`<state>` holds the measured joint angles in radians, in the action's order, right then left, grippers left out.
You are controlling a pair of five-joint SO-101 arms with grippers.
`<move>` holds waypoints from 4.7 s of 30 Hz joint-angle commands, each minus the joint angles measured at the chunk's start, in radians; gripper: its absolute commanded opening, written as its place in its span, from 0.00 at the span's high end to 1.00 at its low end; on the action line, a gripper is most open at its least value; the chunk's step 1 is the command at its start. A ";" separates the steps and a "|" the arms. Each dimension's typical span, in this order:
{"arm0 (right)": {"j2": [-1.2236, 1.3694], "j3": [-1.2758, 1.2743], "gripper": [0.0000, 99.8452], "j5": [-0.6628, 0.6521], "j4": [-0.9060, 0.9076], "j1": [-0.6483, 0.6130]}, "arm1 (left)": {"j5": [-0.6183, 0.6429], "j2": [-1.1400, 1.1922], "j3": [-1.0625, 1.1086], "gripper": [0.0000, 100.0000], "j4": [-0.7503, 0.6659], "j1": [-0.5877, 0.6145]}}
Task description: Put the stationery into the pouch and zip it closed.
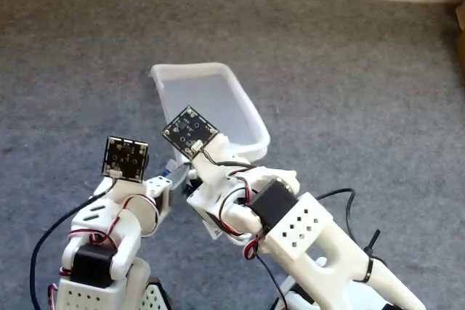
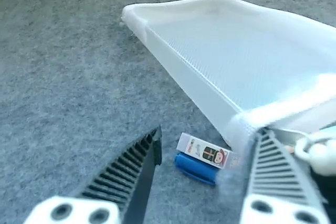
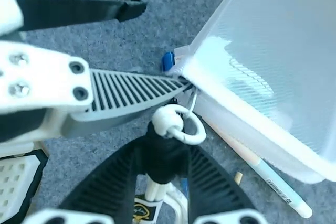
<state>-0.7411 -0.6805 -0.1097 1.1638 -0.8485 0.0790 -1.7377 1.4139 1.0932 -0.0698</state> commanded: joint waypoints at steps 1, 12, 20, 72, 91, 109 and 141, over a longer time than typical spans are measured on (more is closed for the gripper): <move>-0.042 0.012 1.00 -0.012 0.007 0.012 | -0.006 -0.004 -0.013 0.81 -0.025 0.012; -0.041 0.008 1.00 -0.017 0.010 0.091 | -0.064 -0.004 -0.044 1.00 -0.023 0.018; -0.042 0.016 1.00 -0.018 0.079 0.191 | -0.058 -0.004 -0.048 0.99 -0.025 0.104; -0.228 0.110 1.00 -0.046 0.354 0.320 | 0.015 -0.004 -0.070 0.83 -0.008 0.104; -0.228 0.280 1.00 -0.044 0.559 0.231 | -0.078 0.005 0.033 0.88 -0.098 0.096; -0.228 0.280 0.85 0.038 0.555 0.351 | -0.115 0.007 -0.176 0.99 0.095 0.067; -0.225 -0.116 0.85 0.043 0.117 0.464 | -0.137 0.656 -0.947 0.99 0.476 0.317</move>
<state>-0.9436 -0.7725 -0.0790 1.3449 -0.3913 -0.0330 -1.1040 0.5393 1.5612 0.2048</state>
